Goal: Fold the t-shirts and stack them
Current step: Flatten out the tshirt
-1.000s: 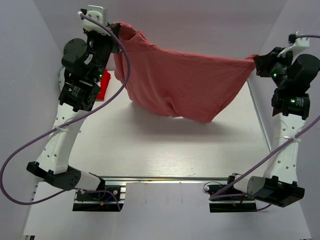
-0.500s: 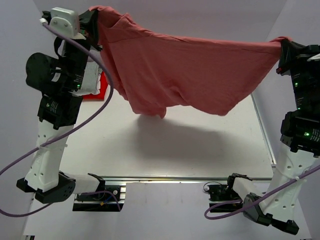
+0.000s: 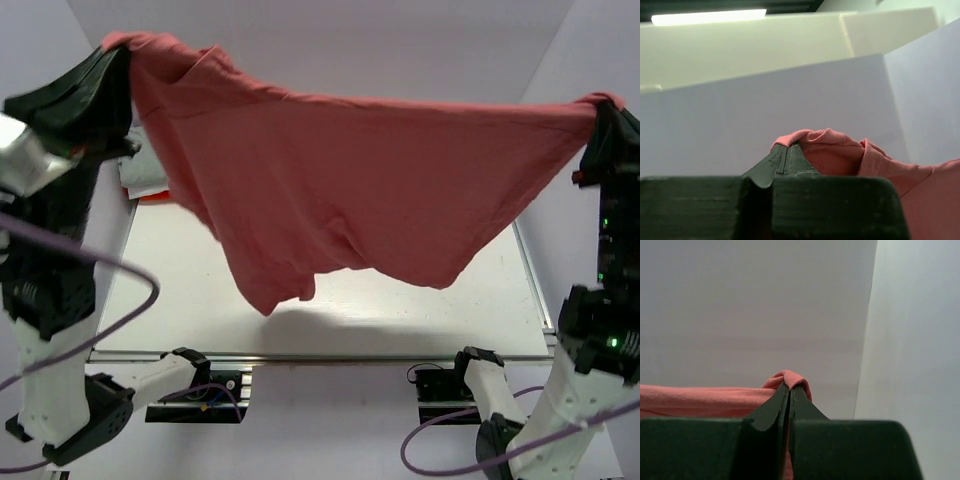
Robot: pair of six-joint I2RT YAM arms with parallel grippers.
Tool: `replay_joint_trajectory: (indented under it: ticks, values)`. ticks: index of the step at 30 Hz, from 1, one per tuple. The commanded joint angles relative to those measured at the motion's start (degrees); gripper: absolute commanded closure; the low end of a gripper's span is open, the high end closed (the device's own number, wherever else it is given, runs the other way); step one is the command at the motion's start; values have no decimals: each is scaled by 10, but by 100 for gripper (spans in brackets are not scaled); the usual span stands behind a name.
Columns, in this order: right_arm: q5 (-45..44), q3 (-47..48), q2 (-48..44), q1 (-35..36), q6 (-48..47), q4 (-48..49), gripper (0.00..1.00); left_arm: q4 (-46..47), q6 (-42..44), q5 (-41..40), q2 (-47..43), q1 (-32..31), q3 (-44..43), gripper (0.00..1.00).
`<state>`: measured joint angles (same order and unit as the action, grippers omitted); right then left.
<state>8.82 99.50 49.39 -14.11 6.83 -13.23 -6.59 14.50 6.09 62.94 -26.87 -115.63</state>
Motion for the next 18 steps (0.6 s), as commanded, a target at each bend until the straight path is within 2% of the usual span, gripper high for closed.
replay_joint_trajectory:
  ticks: [1,6,10,13,16,18]
  values:
    - [-37,-25,-32,-1,-16,40,100,13,4,52,-44,0,27,100]
    - [-35,-72,-50,-1,-6,44,100,42,4,45,-58,0,75,100]
    - [-7,-137,-49,-1,17,66,100,62,-12,5,-42,0,128,100]
    - [5,-201,-33,-1,48,79,100,105,-37,-66,-24,0,197,100]
    - [33,-320,-6,-1,81,126,100,106,-72,-176,48,6,243,100]
    - [48,-360,8,-2,106,166,100,99,-82,-244,85,6,279,100]
